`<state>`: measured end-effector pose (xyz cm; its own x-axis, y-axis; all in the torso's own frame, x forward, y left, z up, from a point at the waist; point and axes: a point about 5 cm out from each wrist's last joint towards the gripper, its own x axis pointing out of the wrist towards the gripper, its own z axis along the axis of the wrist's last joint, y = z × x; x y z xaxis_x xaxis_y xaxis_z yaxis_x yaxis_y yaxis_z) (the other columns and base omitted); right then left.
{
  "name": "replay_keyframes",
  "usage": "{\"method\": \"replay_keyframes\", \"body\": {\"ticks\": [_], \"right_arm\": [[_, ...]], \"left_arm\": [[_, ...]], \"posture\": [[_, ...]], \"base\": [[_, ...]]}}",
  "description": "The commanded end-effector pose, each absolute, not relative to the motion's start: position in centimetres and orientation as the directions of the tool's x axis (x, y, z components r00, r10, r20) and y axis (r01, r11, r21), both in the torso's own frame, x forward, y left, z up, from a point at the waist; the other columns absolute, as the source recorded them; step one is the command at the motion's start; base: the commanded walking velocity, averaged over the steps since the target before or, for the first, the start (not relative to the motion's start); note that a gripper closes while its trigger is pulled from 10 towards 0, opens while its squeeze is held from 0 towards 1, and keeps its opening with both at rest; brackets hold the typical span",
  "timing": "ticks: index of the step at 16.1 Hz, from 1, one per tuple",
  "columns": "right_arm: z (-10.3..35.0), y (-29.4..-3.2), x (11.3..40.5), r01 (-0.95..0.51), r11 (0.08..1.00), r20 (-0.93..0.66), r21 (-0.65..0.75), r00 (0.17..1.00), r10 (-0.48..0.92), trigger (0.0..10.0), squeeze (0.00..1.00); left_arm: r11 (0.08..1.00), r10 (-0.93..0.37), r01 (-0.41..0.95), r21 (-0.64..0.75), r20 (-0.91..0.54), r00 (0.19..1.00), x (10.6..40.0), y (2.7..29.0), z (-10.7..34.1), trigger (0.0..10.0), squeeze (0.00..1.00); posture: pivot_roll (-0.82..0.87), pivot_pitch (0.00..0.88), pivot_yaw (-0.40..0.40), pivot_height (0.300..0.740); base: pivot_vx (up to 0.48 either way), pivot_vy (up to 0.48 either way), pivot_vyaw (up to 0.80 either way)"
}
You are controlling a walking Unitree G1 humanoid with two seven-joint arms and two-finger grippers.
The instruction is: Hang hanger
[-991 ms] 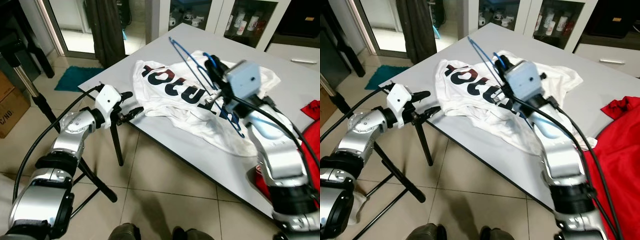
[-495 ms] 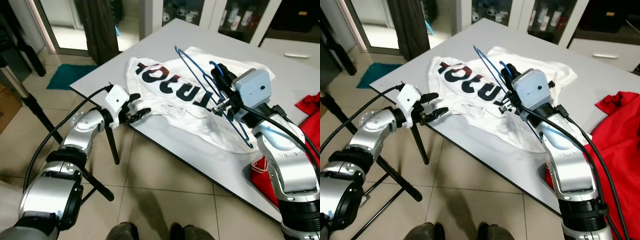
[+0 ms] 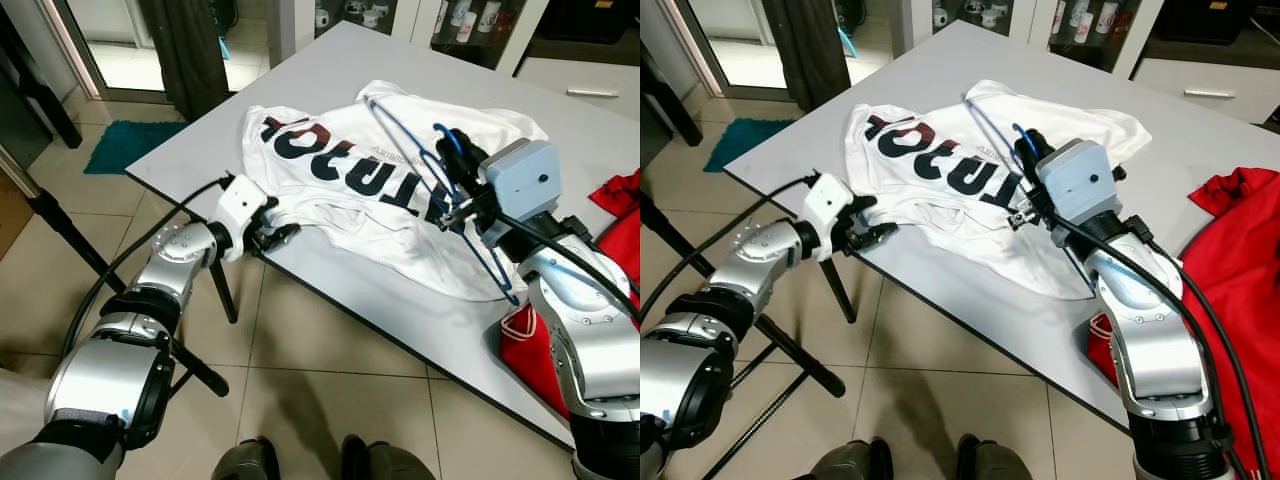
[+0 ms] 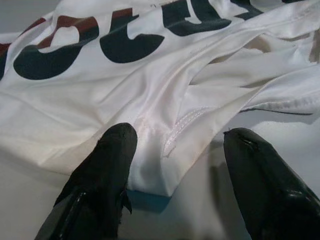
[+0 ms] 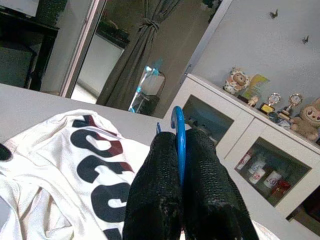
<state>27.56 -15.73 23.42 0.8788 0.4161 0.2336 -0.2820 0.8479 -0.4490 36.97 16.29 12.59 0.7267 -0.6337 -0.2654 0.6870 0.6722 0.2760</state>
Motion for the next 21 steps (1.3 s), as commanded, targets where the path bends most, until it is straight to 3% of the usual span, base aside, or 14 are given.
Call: {"method": "replay_keyframes", "body": {"ticks": [1, 2, 3, 4, 5, 9, 13, 16, 21], "right_arm": [[23.8, -16.3, 27.1, -0.255, 0.853, 0.244, -0.456, 0.886, 0.395, 10.0, 0.00], [23.9, -16.3, 27.0, -0.252, 0.854, 0.244, -0.456, 0.887, 0.392, 10.0, 0.00], [24.0, -16.3, 27.0, -0.248, 0.855, 0.246, -0.455, 0.888, 0.388, 10.0, 0.00], [24.0, -16.3, 27.0, -0.246, 0.856, 0.247, -0.455, 0.888, 0.387, 10.0, 0.00], [24.1, -16.3, 27.0, -0.244, 0.857, 0.247, -0.455, 0.889, 0.385, 10.0, 0.00], [24.2, -16.2, 27.1, -0.247, 0.858, 0.246, -0.450, 0.890, 0.385, 10.0, 0.00], [24.2, -15.8, 27.3, -0.259, 0.857, 0.244, -0.445, 0.886, 0.395, 10.0, 0.00], [24.2, -15.7, 27.4, -0.262, 0.858, 0.245, -0.442, 0.885, 0.396, 10.0, 0.00], [24.4, -15.2, 27.2, -0.329, 0.852, 0.264, -0.407, 0.850, 0.455, 10.0, 0.00]], "left_arm": [[0.673, -0.622, 0.687, 0.273, -0.293, 0.726, 37.1, 16.2, 12.5, 10.0, 0.00], [0.676, -0.623, 0.691, 0.256, -0.301, 0.722, 37.1, 16.1, 12.3, 10.0, 0.00], [0.666, -0.640, 0.708, 0.235, -0.308, 0.704, 37.0, 15.9, 12.2, 4.8, 0.00], [0.662, -0.646, 0.714, 0.228, -0.311, 0.697, 37.0, 15.8, 12.1, 4.8, 0.00], [0.647, -0.663, 0.734, 0.207, -0.325, 0.675, 36.8, 15.7, 11.9, 0.0, 0.00], [0.579, -0.725, 0.804, 0.137, -0.366, 0.584, 35.8, 15.3, 10.6, 0.0, 0.00], [0.564, -0.738, 0.817, 0.119, -0.370, 0.564, 35.3, 15.7, 10.1, 0.0, 0.00], [0.580, -0.730, 0.803, 0.141, -0.347, 0.588, 35.5, 16.0, 10.5, 0.0, 0.00], [0.689, -0.668, 0.688, 0.227, -0.170, 0.725, 37.3, 17.6, 14.5, 0.0, 0.00]], "posture": [[-0.26, 0.167, 0.007, 0.740], [-0.27, 0.167, 0.009, 0.740], [-0.27, 0.167, 0.010, 0.740], [-0.27, 0.167, 0.010, 0.740], [-0.27, 0.168, 0.009, 0.740], [-0.27, 0.167, 0.008, 0.740], [-0.24, 0.168, 0.000, 0.740], [-0.24, 0.164, 0.003, 0.740], [-0.23, 0.143, 0.022, 0.740]], "base": [[0.000, 0.000, 0.00], [0.000, 0.000, 0.00], [0.000, 0.000, 0.00], [0.000, 0.000, 0.00], [0.000, 0.000, 0.00], [0.000, 0.000, 0.00], [0.000, 0.000, 0.00], [0.000, 0.000, 0.00], [0.000, 0.000, 0.00]]}}
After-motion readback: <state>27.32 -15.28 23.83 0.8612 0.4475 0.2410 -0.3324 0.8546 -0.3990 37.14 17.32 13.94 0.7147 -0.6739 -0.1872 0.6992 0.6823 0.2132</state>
